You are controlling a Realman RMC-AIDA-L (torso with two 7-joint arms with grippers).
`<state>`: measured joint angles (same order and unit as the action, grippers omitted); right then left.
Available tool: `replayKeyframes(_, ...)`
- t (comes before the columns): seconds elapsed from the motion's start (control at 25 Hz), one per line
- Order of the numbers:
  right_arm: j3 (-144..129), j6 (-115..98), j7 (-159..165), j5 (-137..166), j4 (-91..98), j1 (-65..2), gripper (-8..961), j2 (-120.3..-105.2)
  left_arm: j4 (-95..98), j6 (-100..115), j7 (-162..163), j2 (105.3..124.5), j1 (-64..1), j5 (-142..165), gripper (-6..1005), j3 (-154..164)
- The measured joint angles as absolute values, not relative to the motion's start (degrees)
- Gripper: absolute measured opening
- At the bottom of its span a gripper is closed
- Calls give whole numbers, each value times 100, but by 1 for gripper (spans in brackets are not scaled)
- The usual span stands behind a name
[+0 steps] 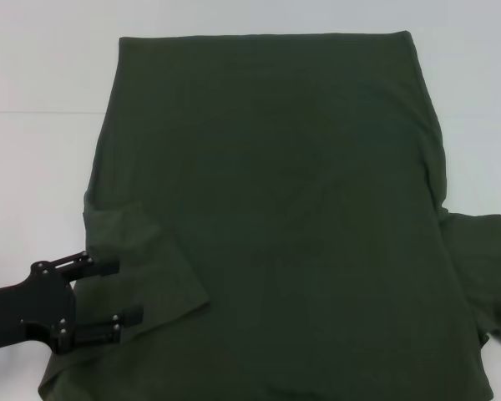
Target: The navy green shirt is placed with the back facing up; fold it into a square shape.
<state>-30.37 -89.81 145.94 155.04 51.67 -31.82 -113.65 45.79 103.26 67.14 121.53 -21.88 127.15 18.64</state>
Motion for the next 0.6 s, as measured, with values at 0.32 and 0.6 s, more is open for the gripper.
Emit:
replayKeyframes(0.32,-3192,-8956,14604,15508,5142,-3182,697,-11357,4579,10353,6715,12155,-2188,12716,837,1847)
replayKeyframes(0.6,-3193,-8961,14640,15519,5141,-3182,449,-11333,4579,10366,6715,12155,-2186,12712,838,1838)
